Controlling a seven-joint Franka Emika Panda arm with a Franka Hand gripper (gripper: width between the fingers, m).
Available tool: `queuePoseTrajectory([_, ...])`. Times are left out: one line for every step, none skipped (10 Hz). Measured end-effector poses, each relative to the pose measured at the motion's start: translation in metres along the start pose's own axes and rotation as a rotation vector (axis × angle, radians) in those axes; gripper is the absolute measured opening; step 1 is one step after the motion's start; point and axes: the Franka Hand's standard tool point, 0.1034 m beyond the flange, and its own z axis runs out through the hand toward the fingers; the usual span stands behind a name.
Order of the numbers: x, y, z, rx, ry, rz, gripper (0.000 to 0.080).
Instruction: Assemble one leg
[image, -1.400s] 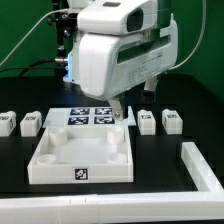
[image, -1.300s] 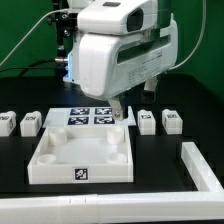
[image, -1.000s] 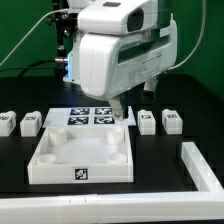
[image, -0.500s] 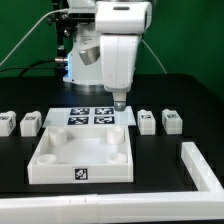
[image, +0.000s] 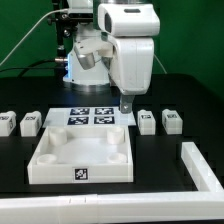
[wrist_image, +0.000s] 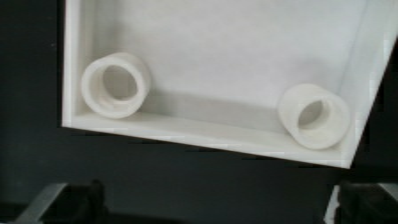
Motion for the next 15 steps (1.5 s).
queuePoseTrajectory([-0.007, -0.021, 0.012, -0.007, 0.004, 0.023, 0.0649])
queuePoseTrajectory([-0.017, -0.061, 0.028, 0.027, 0.007, 0.052, 0.0649])
queuePoseTrajectory([-0.024, -0.082, 0.042, 0.045, 0.014, 0.058, 0.0649])
queuePoseTrajectory([-0.03, -0.092, 0.058, 0.048, 0.026, 0.066, 0.0649])
queuePoseTrajectory([-0.037, -0.099, 0.074, 0.074, 0.036, 0.081, 0.0649])
queuePoseTrajectory([-0.042, -0.1, 0.085, 0.087, 0.043, 0.096, 0.0649])
queuePoseTrajectory([-0.049, -0.094, 0.093, 0.09, 0.047, 0.115, 0.0649])
queuePoseTrajectory([-0.049, -0.093, 0.093, 0.088, 0.047, 0.115, 0.0649])
queuePoseTrajectory([-0.049, -0.093, 0.093, 0.088, 0.047, 0.115, 0.0649])
queuePoseTrajectory([-0.049, -0.093, 0.093, 0.088, 0.047, 0.116, 0.0499])
queuePoseTrajectory([-0.049, -0.093, 0.093, 0.089, 0.048, 0.116, 0.0363])
queuePoseTrajectory([-0.049, -0.094, 0.093, 0.089, 0.048, 0.116, 0.0363])
queuePoseTrajectory([-0.049, -0.094, 0.094, 0.089, 0.048, 0.116, 0.0173])
queuePoseTrajectory([-0.049, -0.092, 0.093, 0.082, 0.047, 0.117, 0.0068])
queuePoseTrajectory([-0.049, -0.091, 0.093, 0.079, 0.047, 0.118, 0.0068])
